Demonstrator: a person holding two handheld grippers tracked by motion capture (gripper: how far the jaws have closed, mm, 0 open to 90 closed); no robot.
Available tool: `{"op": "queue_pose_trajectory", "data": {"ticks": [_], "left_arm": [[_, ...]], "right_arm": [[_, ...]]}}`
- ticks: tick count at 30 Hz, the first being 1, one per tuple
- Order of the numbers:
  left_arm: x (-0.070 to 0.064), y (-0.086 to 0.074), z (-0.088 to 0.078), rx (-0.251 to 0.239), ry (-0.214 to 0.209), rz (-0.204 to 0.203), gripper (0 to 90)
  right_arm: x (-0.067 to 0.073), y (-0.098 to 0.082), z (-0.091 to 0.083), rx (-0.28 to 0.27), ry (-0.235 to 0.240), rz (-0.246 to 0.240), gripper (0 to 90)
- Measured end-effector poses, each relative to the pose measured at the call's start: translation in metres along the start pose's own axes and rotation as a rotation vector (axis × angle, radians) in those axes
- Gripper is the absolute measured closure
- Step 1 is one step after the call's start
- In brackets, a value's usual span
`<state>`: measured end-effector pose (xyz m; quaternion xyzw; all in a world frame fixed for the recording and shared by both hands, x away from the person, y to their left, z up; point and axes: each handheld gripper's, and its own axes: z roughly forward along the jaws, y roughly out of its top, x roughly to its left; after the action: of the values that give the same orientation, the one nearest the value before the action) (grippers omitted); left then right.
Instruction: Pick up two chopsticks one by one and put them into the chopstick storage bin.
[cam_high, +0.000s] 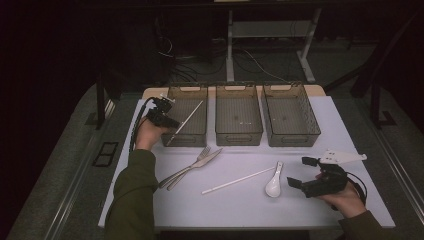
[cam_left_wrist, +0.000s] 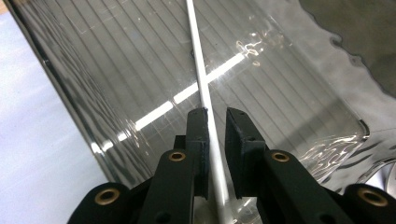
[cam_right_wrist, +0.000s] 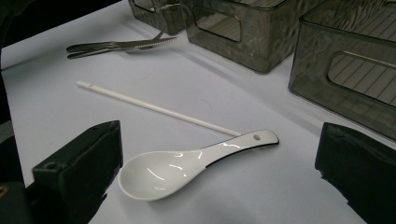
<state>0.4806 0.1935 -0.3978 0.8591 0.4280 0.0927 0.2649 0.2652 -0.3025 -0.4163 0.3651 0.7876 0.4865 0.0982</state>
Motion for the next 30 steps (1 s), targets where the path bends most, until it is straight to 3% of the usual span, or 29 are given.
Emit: {"op": "queue_pose_trajectory", "data": {"ticks": [18, 30], "left_arm": [[-0.016, 0.010, -0.025, -0.112, -0.044, 0.055, 63.0], [-0.046, 0.012, -0.053, -0.156, -0.111, 0.123, 50.2]], "right_arm": [[0.000, 0.000, 0.001, -0.006, -0.003, -0.005, 0.6], [0.004, -0.003, 0.004, -0.020, -0.019, -0.052, 0.6]]}}
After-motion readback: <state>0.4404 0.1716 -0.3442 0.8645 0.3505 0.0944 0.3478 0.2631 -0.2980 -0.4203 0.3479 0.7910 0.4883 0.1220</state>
